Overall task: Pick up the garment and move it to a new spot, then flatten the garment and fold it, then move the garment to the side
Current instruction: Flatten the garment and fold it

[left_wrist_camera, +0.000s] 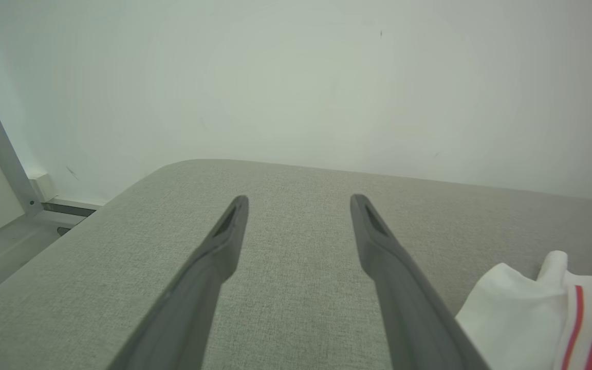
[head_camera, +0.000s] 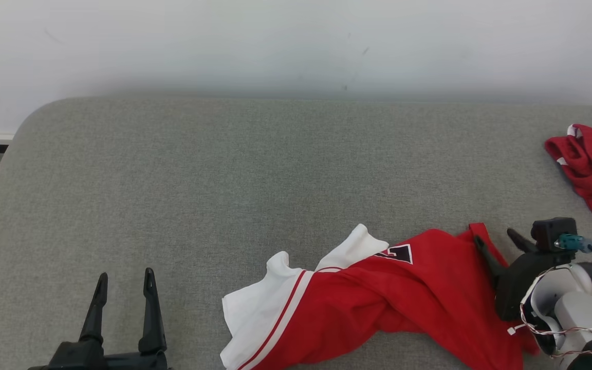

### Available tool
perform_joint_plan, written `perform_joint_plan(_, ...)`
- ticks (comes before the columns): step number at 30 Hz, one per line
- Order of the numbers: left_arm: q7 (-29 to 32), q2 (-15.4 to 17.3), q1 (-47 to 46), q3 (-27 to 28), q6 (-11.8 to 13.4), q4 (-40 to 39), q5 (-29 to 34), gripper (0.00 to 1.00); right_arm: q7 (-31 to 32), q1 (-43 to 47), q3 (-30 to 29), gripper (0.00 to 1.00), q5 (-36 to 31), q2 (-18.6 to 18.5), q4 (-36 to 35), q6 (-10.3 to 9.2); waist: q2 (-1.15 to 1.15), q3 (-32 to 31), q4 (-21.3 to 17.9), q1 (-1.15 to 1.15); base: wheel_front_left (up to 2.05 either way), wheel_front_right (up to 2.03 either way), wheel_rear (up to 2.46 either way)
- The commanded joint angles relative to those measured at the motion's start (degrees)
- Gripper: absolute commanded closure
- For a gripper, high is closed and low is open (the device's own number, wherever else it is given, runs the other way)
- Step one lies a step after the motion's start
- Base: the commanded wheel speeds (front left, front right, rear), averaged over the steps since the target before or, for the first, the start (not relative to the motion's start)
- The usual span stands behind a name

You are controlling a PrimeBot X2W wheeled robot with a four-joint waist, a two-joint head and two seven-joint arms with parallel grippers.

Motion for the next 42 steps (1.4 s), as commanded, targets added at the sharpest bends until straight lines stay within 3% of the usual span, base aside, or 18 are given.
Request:
perform_joint_plan(1,-0.2,0.0,-0.5,0.1,0.2,0.1,0.1,0.00,0.6,-0.8,0.6,0.00,0.9,0.7,1.9,-0.17,0.00,0.3,0.4,-0.01,0.00,0.00,0.00)
perform_joint_plan(10,-0.2,-0.1,0.2,0.6,0.6,-0.2,0.1,0.00,5.0,-1.6,6.2,0.00,5.9,2.1,9.5,-0.17,0.00,0.3,-0.3,-0.01,0.00,0.00,0.00)
perform_joint_plan(11,-0.2,0.0,0.2,0.7,0.6,-0.2,0.2,0.00,5.3,-1.5,7.2,0.58,6.6,2.2,9.5,-0.17,0.00,0.2,-0.4,-0.01,0.00,0.00,0.00)
perform_joint_plan(12,-0.2,0.0,0.1,0.7,0.6,-0.2,0.2,0.00,5.1,-1.5,8.0,1.00,7.5,2.3,9.3,-0.17,0.00,0.2,-0.6,-0.01,0.00,0.00,0.00)
perform_joint_plan(22,-0.2,0.0,-0.6,1.1,-0.1,-0.4,0.8,0.00,-3.3,-11.6,11.1,1.00,10.6,-0.6,5.6,-0.17,0.00,0.4,-0.9,-0.01,0.00,0.00,0.00)
perform_joint_plan(31,-0.2,0.0,-1.2,0.5,0.0,-0.1,0.4,0.00,-10.7,-22.9,9.6,1.00,11.0,-2.4,8.0,-0.17,0.00,1.2,1.6,-0.01,0.00,0.00,0.00)
perform_joint_plan(35,-0.2,0.0,-1.3,0.0,0.2,0.0,0.1,0.00,-9.2,-24.1,10.8,1.00,11.7,-2.0,11.3,-0.17,0.00,1.5,2.5,-0.01,0.00,0.00,0.00)
perform_joint_plan(36,-0.2,0.0,-1.4,-0.1,0.3,0.0,0.0,0.00,-9.4,-24.5,11.0,0.85,11.6,-2.1,11.9,-0.17,0.00,1.5,2.6,-0.01,0.00,0.00,0.00)
perform_joint_plan(37,-0.2,0.0,-1.4,-0.2,0.3,0.1,-0.1,0.00,-9.7,-24.7,11.2,0.00,11.5,-2.1,12.8,-0.17,0.00,1.6,2.7,-0.01,0.00,0.00,0.00)
perform_joint_plan(42,-0.2,0.0,-1.0,-0.3,0.7,0.4,-0.3,0.00,-13.4,-25.3,12.3,0.00,10.4,-2.4,14.5,-0.17,0.00,0.8,2.6,-0.01,0.00,0.00,0.00)
